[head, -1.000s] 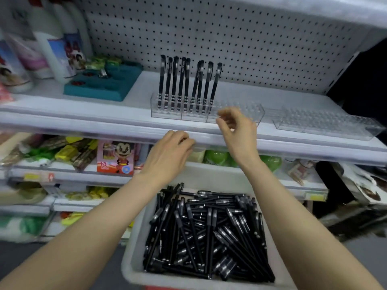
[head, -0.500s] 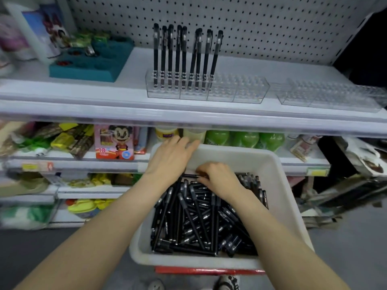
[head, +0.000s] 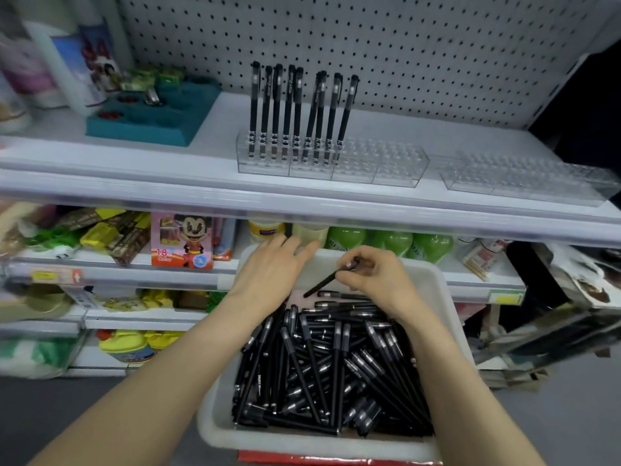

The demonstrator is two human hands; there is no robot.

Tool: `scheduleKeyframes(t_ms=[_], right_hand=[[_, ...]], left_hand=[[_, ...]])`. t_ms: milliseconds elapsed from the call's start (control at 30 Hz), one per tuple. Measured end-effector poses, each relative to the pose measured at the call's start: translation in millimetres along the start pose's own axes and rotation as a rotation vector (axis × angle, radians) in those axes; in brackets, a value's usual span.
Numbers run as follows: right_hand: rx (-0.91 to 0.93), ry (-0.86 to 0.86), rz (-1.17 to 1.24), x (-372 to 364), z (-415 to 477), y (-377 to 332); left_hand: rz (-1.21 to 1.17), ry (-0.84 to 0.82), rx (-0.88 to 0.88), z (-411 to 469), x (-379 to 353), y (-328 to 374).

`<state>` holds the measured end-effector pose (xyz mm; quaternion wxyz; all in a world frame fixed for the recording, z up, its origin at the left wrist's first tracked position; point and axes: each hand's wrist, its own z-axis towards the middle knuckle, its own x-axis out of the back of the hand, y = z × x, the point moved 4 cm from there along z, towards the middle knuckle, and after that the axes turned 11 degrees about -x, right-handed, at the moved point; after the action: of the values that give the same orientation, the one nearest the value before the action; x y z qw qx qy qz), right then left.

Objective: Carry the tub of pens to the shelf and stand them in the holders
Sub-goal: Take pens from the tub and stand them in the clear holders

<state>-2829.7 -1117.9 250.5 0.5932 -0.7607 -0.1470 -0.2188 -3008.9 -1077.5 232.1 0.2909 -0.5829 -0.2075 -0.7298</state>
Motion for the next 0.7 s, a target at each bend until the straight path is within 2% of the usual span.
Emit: scheduleKeyframes(t_ms=[67,167,300,400,467,600,700], right_hand=[[-0.002,0.044,0.218,16,-1,-9],[0.033,0.115,0.374,43,0,-30],[0.167,0.175,0.496,87,10,-78],[0.302,0.267,0.478,115,24,-118],[0.388,0.346,0.446,127,37,-141],[0.443,0.434,0.364,131,69,-167],[0.439,0.415,0.311,119,90,-169]], left_hand=[[-0.013,0.002,0.006,-1,-2,-1],[-0.019,0.042,0.024,-1,-2,-5],[-0.033,0.239,-0.062,18,42,-5],[0.020,0.405,-0.037,48,87,-11],[0.071,0.455,-0.013,69,103,-20],[0.112,0.440,0.022,94,100,-37],[0.118,0.427,0.031,97,88,-40]])
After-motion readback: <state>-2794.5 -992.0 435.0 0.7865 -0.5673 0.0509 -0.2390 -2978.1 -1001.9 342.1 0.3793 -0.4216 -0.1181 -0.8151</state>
